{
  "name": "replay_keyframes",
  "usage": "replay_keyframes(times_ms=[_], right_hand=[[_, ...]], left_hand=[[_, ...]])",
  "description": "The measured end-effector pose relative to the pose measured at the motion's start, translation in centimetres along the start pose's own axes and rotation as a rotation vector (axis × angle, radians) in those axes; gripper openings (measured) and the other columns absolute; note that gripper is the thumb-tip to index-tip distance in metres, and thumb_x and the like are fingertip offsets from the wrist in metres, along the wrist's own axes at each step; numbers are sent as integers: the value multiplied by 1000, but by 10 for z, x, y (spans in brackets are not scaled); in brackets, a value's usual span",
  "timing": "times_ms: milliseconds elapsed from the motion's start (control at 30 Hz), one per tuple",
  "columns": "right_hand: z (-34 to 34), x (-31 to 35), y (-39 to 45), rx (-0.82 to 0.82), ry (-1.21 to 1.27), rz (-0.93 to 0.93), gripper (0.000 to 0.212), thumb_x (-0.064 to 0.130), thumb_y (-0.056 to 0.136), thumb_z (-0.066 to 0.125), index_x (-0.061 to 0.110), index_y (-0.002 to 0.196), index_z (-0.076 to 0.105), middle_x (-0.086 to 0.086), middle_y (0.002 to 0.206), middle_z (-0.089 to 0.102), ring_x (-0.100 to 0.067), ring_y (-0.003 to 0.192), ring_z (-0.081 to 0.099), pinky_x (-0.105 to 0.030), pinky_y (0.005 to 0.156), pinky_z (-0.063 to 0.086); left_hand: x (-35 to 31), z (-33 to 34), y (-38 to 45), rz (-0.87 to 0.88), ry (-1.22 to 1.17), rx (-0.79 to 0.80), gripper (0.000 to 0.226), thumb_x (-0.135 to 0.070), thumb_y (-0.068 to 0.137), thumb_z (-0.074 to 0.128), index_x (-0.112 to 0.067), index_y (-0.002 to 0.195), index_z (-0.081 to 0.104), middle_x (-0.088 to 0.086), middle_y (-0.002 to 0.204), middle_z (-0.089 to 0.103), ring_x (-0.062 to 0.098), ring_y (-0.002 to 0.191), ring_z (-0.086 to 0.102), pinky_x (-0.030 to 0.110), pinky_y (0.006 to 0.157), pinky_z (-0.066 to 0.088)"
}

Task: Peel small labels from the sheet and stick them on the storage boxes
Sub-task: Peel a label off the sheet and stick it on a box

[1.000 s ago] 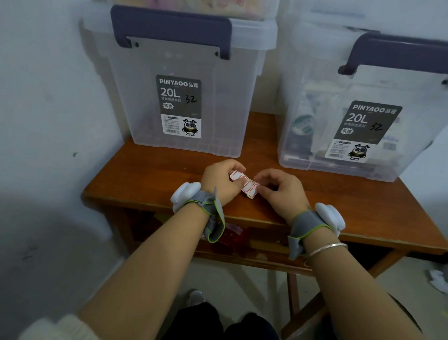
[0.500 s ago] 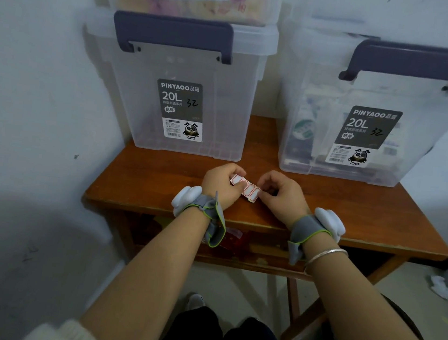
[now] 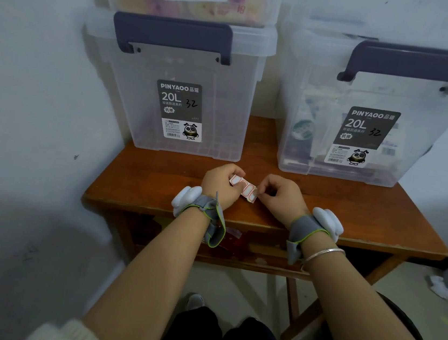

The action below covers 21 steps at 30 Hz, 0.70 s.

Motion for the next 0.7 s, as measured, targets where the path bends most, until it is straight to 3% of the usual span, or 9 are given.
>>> replay_keyframes(times_ms=[67, 133, 233, 300, 367, 467, 533, 633, 700], right_hand=[[0, 1, -1, -1, -3, 5, 38, -3, 78, 53, 26, 56, 42, -19, 93, 66, -33, 88, 58, -30, 74, 44], [0, 0, -1, -3, 2, 14, 30, -1, 79, 55, 22, 62, 45, -19, 96, 65, -31, 88, 58, -33, 76, 46], [0, 1, 0, 2, 23, 13, 11, -2, 79, 56, 8, 83, 57, -17, 94, 65, -19, 79, 53, -11, 61, 41], [0, 1, 0, 10, 4, 5, 9, -4, 78, 55, 2, 83, 61, -19, 93, 65, -19, 78, 51, -13, 55, 37], [0, 1, 0, 7, -4, 10, 17, -4, 78, 54, 10, 70, 58, -16, 88, 63, -24, 77, 51, -18, 54, 35], [-1, 2, -1, -4, 18, 12, 35, -2, 79, 54, 25, 59, 41, -13, 89, 62, -25, 82, 55, -24, 67, 40], [-1, 2, -1, -4, 26, 14, 30, -1, 79, 55, 23, 65, 44, -12, 89, 63, -24, 83, 56, -28, 72, 46], [0, 3, -1, 30, 17, 11, 14, -2, 80, 55, 9, 86, 60, -3, 86, 58, -15, 80, 52, -13, 63, 43], [1, 3, -1, 37, -8, 8, 14, -4, 79, 53, 7, 82, 62, -6, 89, 61, -16, 81, 52, -17, 66, 41]], left_hand=[[0, 0, 0, 1, 0, -3, 18, -6, 82, 59, -4, 100, 64, 21, 93, 70, 34, 85, 65, 33, 75, 50], [1, 0, 0, 0, -1, -6, 18, -6, 82, 59, -4, 100, 64, 21, 92, 70, 34, 84, 65, 31, 74, 49], [1, 0, 0, 0, -3, -9, 18, -6, 82, 59, -4, 100, 64, 21, 92, 70, 34, 84, 66, 29, 73, 48], [1, 0, 0, 0, 2, -10, 18, -6, 82, 59, -4, 100, 64, 21, 92, 70, 34, 84, 66, 30, 73, 49], [0, 0, 0, 5, 5, -7, 18, -6, 83, 60, -4, 100, 64, 21, 92, 70, 34, 83, 66, 32, 74, 50], [0, -1, 0, 7, 10, -5, 18, -6, 83, 60, -4, 100, 64, 22, 91, 70, 35, 83, 65, 31, 73, 49], [0, -1, 0, 3, 10, -7, 18, -7, 83, 60, -4, 100, 64, 21, 90, 70, 33, 83, 65, 28, 71, 47], [0, -1, 0, 2, 11, -9, 18, -7, 83, 59, -5, 100, 64, 21, 89, 71, 32, 83, 66, 26, 70, 45], [0, -1, 0, 5, 19, -3, 18, -8, 83, 59, -5, 100, 64, 21, 89, 70, 32, 84, 65, 27, 71, 46]])
Point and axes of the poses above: each hand's wrist, its own y-axis towards the middle knuckle, its own z-axis out of the palm, x = y × z, the point moved 3 cm from there along y, towards the middle knuckle
